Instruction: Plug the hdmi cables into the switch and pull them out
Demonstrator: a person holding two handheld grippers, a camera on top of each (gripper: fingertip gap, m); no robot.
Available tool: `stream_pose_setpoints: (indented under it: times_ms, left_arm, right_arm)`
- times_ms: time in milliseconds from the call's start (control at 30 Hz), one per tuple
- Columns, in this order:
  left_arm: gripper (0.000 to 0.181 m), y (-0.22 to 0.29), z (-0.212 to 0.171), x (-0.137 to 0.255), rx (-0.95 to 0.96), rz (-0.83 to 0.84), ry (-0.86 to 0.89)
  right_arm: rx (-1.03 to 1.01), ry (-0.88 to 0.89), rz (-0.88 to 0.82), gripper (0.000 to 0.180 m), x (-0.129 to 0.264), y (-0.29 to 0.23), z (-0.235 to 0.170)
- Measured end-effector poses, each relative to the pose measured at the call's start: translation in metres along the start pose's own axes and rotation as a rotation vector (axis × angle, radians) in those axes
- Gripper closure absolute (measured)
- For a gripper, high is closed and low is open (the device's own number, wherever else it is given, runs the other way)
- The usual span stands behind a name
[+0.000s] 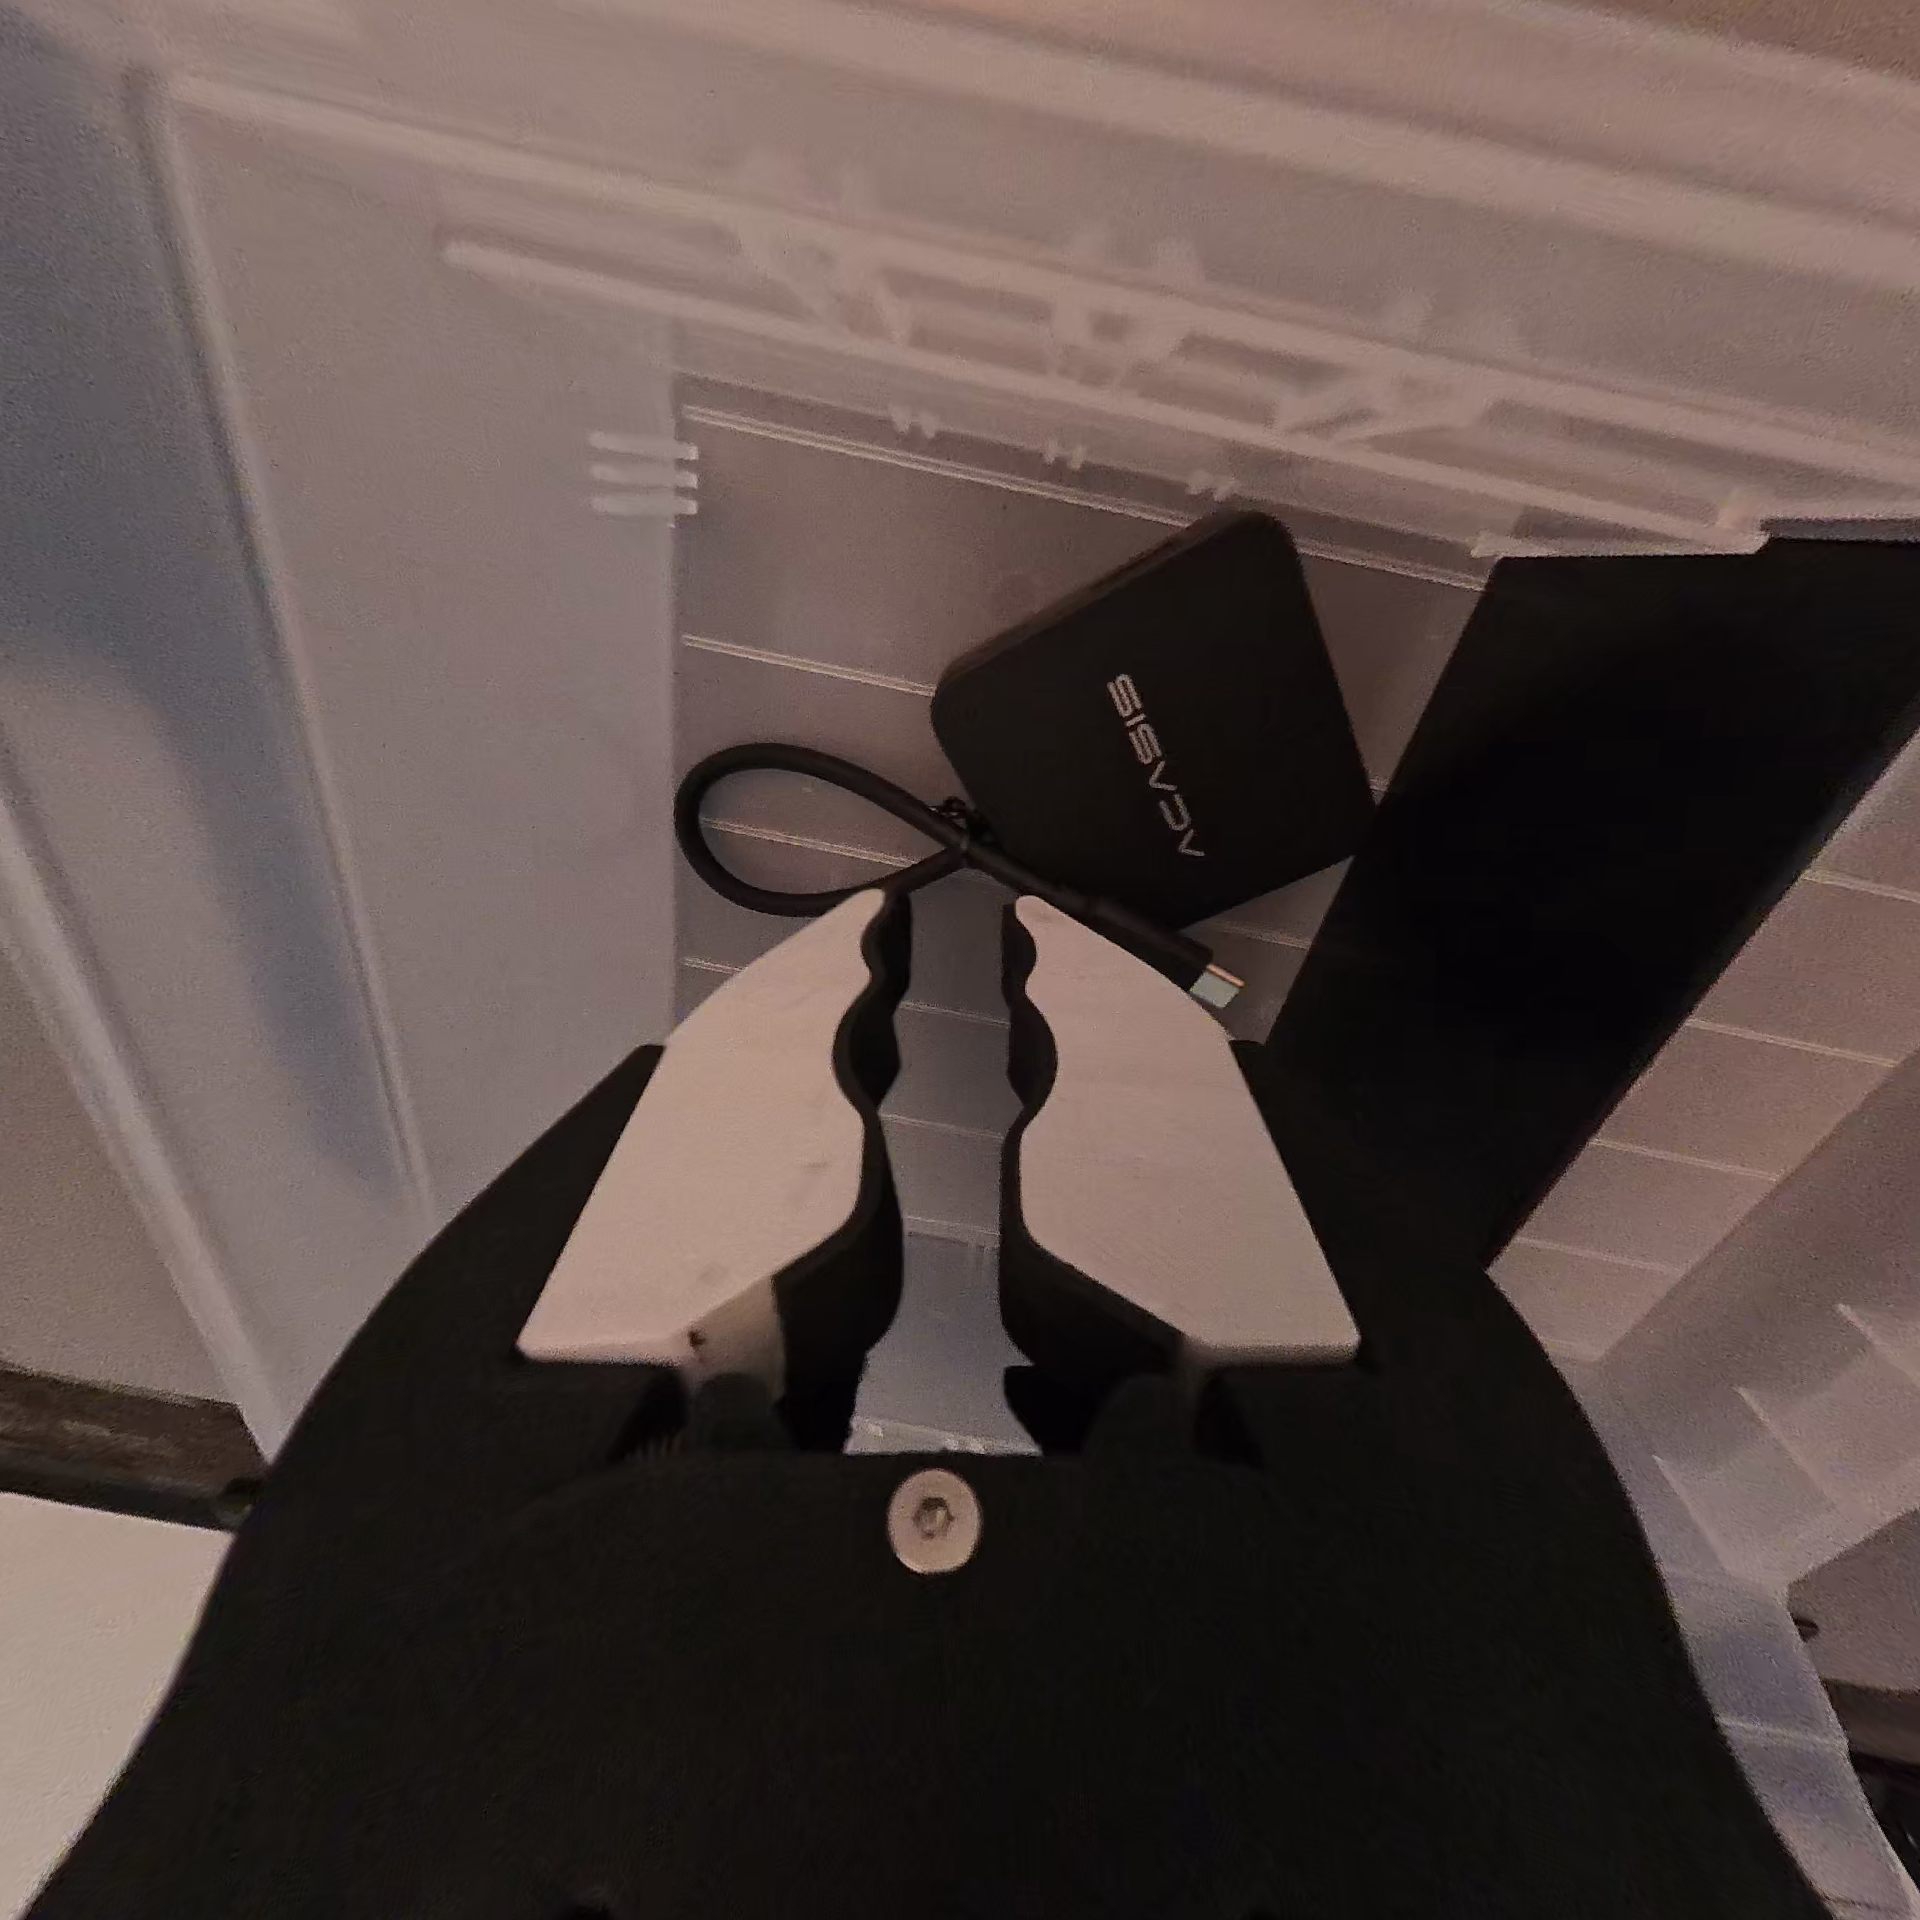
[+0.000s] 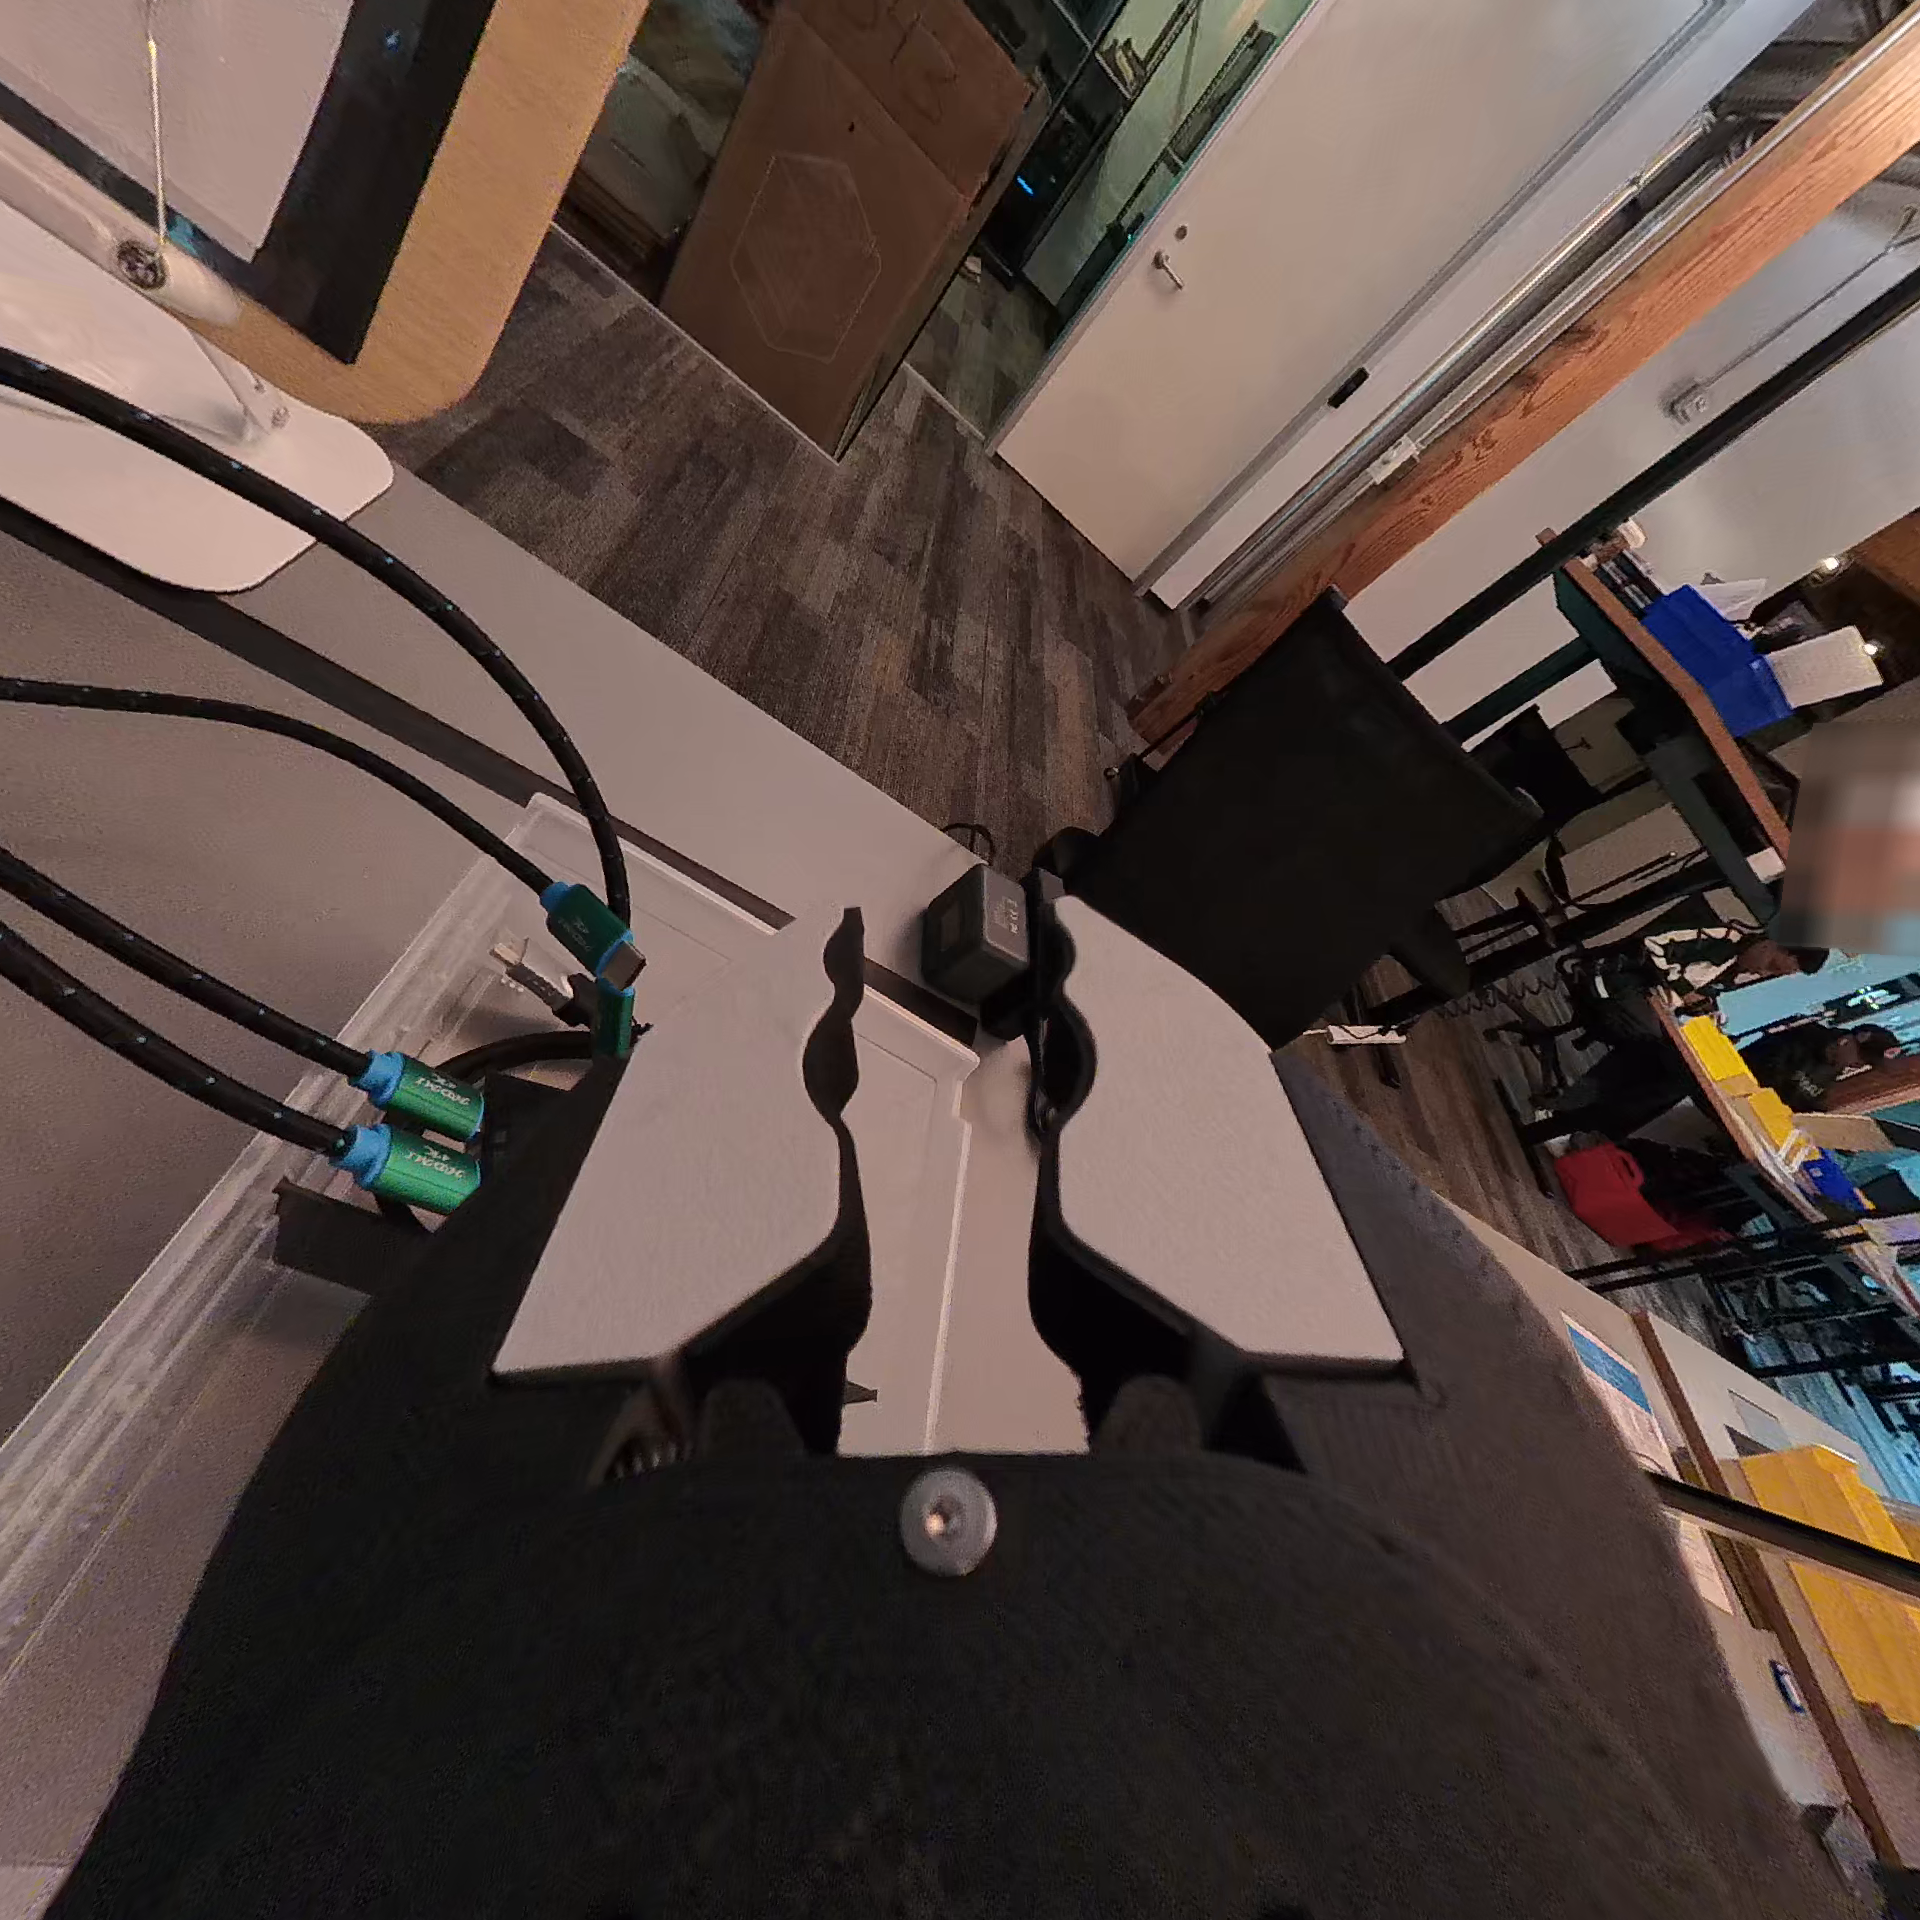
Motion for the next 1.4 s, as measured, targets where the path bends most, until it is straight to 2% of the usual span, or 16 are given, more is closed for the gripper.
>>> stream_pose_setpoints:
  times_ms: [233, 400, 633, 700, 867, 1033, 1167, 1400]
  left_arm:
    - [0.157, -0.003, -0.004, -0.001, 0.036, -0.051, 0.036]
    - [0.149, -0.003, -0.001, -0.005, -0.084, 0.027, -0.012]
    - [0.157, -0.002, 0.004, -0.020, -0.264, 0.114, -0.055]
    - [0.167, 0.000, 0.004, -0.021, -0.275, 0.090, -0.067]
    - [0.169, 0.002, 0.006, -0.022, -0.342, 0.102, -0.100]
    - [0.172, 0.004, 0.005, -0.022, -0.323, 0.154, -0.202]
    - [0.177, 0.007, -0.002, -0.005, -0.255, 0.229, -0.269]
    - [0.177, 0.020, -0.002, 0.063, -0.183, 0.428, -0.311]
  right_arm:
    - [0.042, -0.016, 0.025, 0.148, -0.004, -0.006, 0.001]
    - [0.082, -0.031, 0.037, 0.150, -0.007, -0.012, 0.001]
    - [0.140, -0.054, 0.058, 0.153, -0.011, -0.020, 0.002]
    - [0.151, -0.054, 0.067, 0.154, -0.012, -0.023, 0.003]
    - [0.172, -0.061, 0.086, 0.156, -0.014, -0.027, 0.003]
    - [0.185, -0.062, 0.102, 0.157, -0.014, -0.028, 0.002]
    - [0.166, -0.046, 0.106, 0.157, -0.012, -0.024, 0.001]
    - [0.145, 0.000, 0.116, 0.158, -0.004, -0.018, 0.003]
Point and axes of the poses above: each gripper's, where its closed fingertips meet, x back along the fingers, z out of its top, y = z × x across the jaws, the point moved 9 cm from there along x, back along the fingers, and after that the axes turned 4 degrees about y, right-handed, at the moved point
